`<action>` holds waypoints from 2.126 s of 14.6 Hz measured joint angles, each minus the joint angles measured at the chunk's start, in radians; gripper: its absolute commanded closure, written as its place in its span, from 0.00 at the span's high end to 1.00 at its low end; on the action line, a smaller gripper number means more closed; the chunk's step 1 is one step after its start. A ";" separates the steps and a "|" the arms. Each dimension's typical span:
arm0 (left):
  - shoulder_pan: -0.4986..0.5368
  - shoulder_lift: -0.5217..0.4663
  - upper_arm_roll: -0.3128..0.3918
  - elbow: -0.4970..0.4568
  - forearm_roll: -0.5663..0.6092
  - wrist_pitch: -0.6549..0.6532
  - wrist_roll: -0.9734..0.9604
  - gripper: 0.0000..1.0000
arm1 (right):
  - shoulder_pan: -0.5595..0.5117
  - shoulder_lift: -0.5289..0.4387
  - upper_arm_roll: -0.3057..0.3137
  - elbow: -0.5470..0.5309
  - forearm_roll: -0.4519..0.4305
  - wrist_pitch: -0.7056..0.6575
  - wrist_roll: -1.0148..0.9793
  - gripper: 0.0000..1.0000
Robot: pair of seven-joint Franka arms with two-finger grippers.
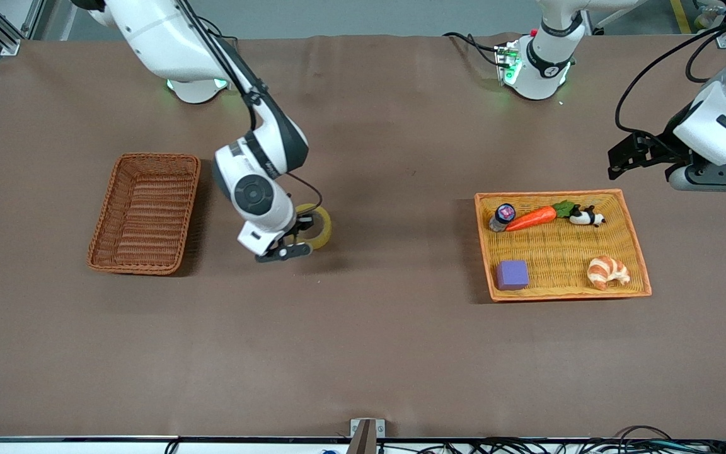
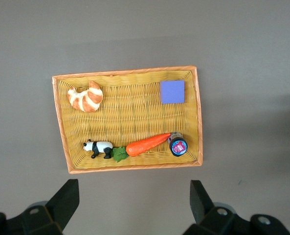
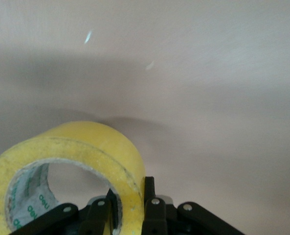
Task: Move tape to another basket
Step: 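Close the right gripper on the tape roll and lift it, then carry the tape roll with the right gripper and lower it into the basket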
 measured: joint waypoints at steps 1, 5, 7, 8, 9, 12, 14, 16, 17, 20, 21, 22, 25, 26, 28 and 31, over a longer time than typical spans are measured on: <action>0.000 -0.002 0.001 0.000 -0.003 0.000 0.000 1.00 | -0.033 -0.035 -0.016 0.041 0.000 -0.071 -0.026 0.00; 0.000 -0.010 0.003 0.000 -0.010 0.001 0.000 1.00 | -0.267 -0.198 -0.032 0.043 -0.001 -0.264 -0.276 0.00; 0.001 -0.013 0.005 0.000 -0.010 0.003 0.000 1.00 | -0.380 -0.255 -0.034 -0.038 -0.002 -0.260 -0.442 0.00; 0.001 -0.014 0.005 0.000 -0.010 0.003 0.000 1.00 | -0.427 -0.278 -0.035 -0.096 -0.002 -0.235 -0.508 0.00; 0.001 -0.015 0.005 0.000 -0.010 0.003 0.000 1.00 | -0.467 -0.298 -0.035 -0.162 -0.003 -0.191 -0.563 0.00; 0.001 -0.016 0.006 0.001 -0.010 0.003 0.000 1.00 | -0.552 -0.338 -0.042 -0.366 -0.017 -0.015 -0.719 0.00; 0.001 -0.016 0.006 0.001 -0.010 0.004 0.000 1.00 | -0.580 -0.345 -0.078 -0.457 -0.021 0.068 -0.800 0.00; 0.001 -0.017 0.007 0.002 -0.010 0.004 -0.001 1.00 | -0.587 -0.348 -0.122 -0.532 -0.021 0.159 -0.866 0.01; 0.001 -0.017 0.007 0.002 -0.010 0.004 -0.001 1.00 | -0.588 -0.348 -0.140 -0.562 -0.021 0.197 -0.884 0.01; 0.001 -0.017 0.006 0.003 -0.010 0.004 -0.001 1.00 | -0.588 -0.348 -0.161 -0.611 -0.021 0.271 -0.899 0.01; 0.001 -0.017 0.006 0.004 -0.010 0.004 -0.001 1.00 | -0.587 -0.347 -0.161 -0.626 -0.021 0.301 -0.899 0.02; 0.001 -0.017 0.007 0.005 -0.010 0.004 -0.001 1.00 | -0.587 -0.344 -0.160 -0.639 -0.021 0.318 -0.899 0.03; 0.001 -0.017 0.007 0.005 -0.010 0.004 -0.001 1.00 | -0.585 -0.321 -0.160 -0.653 -0.021 0.342 -0.899 0.06; 0.001 -0.017 0.006 0.006 -0.010 0.004 -0.001 1.00 | -0.584 -0.313 -0.159 -0.653 -0.021 0.344 -0.899 0.11; 0.001 -0.017 0.007 0.006 -0.010 0.004 -0.001 1.00 | -0.579 -0.298 -0.159 -0.654 -0.021 0.358 -0.899 0.36; 0.001 -0.017 0.007 0.006 -0.010 0.005 -0.001 1.00 | -0.569 -0.276 -0.158 -0.652 -0.020 0.372 -0.897 1.00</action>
